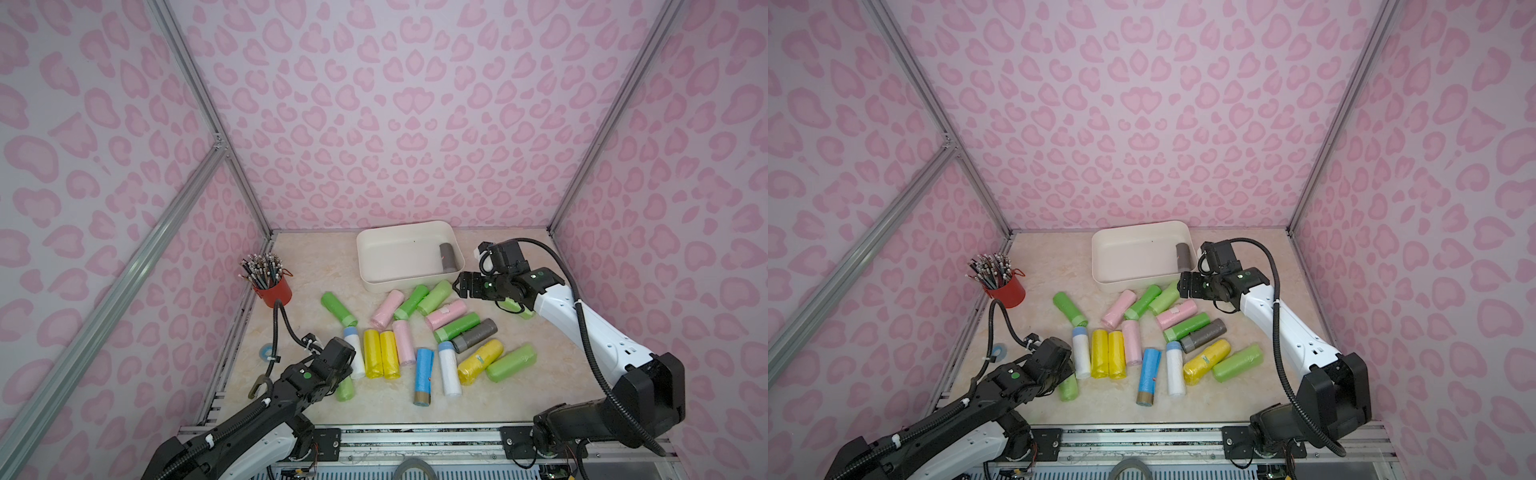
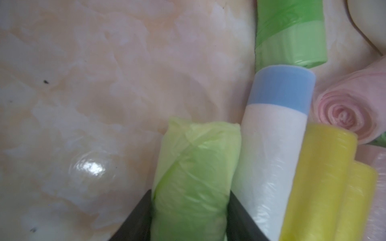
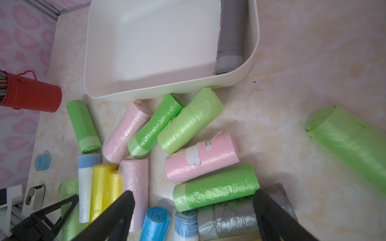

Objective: Put the roll of trash bags into the storage box
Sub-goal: Pick up the roll of trash bags from the center of the board.

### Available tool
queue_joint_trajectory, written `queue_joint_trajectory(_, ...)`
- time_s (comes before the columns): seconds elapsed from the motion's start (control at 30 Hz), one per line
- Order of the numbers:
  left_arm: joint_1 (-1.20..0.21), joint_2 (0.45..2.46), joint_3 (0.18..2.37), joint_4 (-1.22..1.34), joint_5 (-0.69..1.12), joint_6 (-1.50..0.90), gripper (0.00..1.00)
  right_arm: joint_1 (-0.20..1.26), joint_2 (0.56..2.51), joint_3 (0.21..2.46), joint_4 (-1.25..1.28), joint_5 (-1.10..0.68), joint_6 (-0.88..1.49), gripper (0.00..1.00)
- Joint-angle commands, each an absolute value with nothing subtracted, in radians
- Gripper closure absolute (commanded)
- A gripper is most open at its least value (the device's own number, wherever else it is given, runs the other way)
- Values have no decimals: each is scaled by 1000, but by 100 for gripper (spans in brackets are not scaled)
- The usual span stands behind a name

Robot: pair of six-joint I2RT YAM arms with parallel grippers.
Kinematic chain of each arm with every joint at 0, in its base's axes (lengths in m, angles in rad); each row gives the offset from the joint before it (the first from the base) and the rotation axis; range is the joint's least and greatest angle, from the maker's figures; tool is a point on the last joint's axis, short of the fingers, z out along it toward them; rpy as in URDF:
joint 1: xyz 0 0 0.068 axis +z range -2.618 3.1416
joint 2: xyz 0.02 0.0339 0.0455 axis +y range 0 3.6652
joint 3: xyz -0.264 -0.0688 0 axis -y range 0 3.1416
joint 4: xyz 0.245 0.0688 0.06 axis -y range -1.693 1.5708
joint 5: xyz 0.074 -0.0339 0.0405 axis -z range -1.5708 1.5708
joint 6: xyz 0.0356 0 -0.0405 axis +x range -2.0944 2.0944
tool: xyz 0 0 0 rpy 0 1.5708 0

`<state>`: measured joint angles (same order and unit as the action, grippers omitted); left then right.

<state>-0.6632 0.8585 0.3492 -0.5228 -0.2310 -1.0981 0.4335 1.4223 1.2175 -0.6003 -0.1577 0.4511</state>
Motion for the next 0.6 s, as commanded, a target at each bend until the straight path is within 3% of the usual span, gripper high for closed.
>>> queue_joint_trajectory(0.0,-663,855,331,-529,-250,-1118,51,434,1434,1228,-613,-164,428,9)
queue_joint_trajectory(0.33,-662,902,301,-475,-235,-1100,44,431,1446,1227,-619,-175,426,9)
queue_joint_trajectory(0.57,-663,916,325,-442,-259,-1057,56,431,1448,1224,-620,-184,428,9)
